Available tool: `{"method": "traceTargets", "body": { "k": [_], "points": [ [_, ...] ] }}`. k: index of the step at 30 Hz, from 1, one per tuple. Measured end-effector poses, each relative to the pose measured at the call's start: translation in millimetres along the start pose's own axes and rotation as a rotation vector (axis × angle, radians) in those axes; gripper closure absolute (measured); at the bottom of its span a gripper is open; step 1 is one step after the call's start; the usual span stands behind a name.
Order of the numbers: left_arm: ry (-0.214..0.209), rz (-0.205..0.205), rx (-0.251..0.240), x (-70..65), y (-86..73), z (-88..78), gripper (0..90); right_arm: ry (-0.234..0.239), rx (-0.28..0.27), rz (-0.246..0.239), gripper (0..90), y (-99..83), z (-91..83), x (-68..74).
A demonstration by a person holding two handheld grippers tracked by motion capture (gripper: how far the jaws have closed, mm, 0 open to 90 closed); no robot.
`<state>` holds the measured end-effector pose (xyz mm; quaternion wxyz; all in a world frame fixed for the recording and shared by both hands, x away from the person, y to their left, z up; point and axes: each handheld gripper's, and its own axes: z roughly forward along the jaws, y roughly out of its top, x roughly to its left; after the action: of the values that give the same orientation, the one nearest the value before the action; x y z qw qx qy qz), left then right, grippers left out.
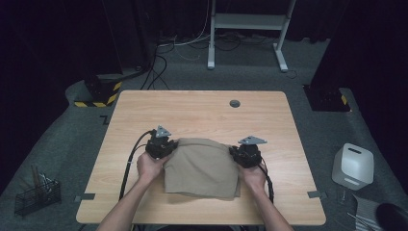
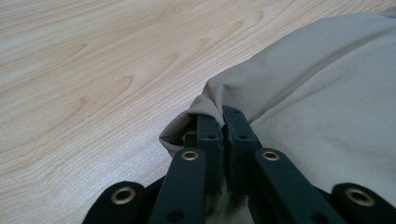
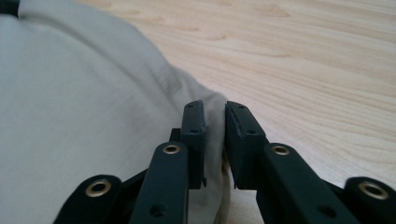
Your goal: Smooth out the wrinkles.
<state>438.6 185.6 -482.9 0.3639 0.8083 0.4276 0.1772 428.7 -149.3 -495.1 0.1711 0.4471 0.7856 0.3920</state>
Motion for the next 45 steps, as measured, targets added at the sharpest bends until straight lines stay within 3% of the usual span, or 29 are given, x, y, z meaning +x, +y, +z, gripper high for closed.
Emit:
{"method": "traceTargets", "body": {
  "k": [5, 8, 11, 14, 17, 19, 23, 26, 28, 30, 33, 35, 38, 42, 45],
  "points": [
    [-0.005, -0.002, -0.004, 0.3, 0.0, 0.0, 86.4, 0.015, -0.021, 0.056, 75.7, 6.5, 0.0, -9.1],
    [-0.006, -0.005, -0.004, 0.7, 0.0, 0.0, 86.4, 0.024, -0.017, 0.07, 85.8, 9.4, 3.4, -12.3],
    [-0.007, -0.003, -0.005, 1.0, 0.1, -1.2, 86.4, 0.005, -0.015, 0.05, 90.0, 13.1, 5.8, -12.5],
    [-0.016, -0.012, -0.011, 3.4, 0.3, -1.9, 86.3, -0.042, -0.019, -0.004, 90.0, 15.8, 7.3, -11.8],
    [-0.015, -0.031, -0.016, 4.6, 0.6, 0.5, 84.6, -0.049, 0.006, -0.002, 90.0, 13.3, 14.4, -13.9],
    [0.001, -0.051, -0.022, 5.3, 1.3, -0.5, 79.5, -0.051, 0.026, 0.002, 88.6, 11.5, 19.9, -13.6],
    [0.068, -0.023, -0.088, 2.3, 5.3, -18.4, 56.4, -0.045, 0.011, 0.04, 72.4, 11.9, 14.3, -13.7],
    [0.027, -0.044, -0.15, -1.6, 11.2, -38.3, 45.8, -0.044, -0.046, 0.039, 66.2, 15.0, -1.5, -8.5],
    [-0.002, -0.022, -0.175, -10.6, 13.0, -46.6, 43.1, -0.03, -0.082, 0.031, 63.6, 15.3, -10.9, -1.6],
    [-0.045, 0.035, -0.184, -25.9, 12.9, -52.2, 41.6, -0.014, -0.094, 0.002, 61.3, 13.9, -15.1, 7.3],
    [-0.077, 0.104, -0.147, -41.3, 7.8, -49.0, 40.7, 0.018, -0.094, -0.028, 59.7, 7.9, -14.9, 19.3],
    [-0.071, 0.127, -0.105, -44.6, 0.4, -40.9, 40.1, 0.031, -0.077, -0.031, 58.9, 1.9, -11.3, 24.9],
    [-0.065, 0.091, -0.046, -34.5, -16.0, -25.7, 40.0, 0.038, -0.041, -0.021, 58.4, -7.4, -3.5, 24.2],
    [-0.078, 0.037, -0.035, -20.1, -34.3, -17.0, 39.3, 0.025, -0.015, -0.007, 58.8, -19.6, 2.7, 17.1],
    [-0.057, 0.044, -0.027, -19.0, -39.5, -20.4, 38.3, 0.01, -0.005, -0.001, 59.2, -25.5, 2.7, 11.3]
  ]
}}
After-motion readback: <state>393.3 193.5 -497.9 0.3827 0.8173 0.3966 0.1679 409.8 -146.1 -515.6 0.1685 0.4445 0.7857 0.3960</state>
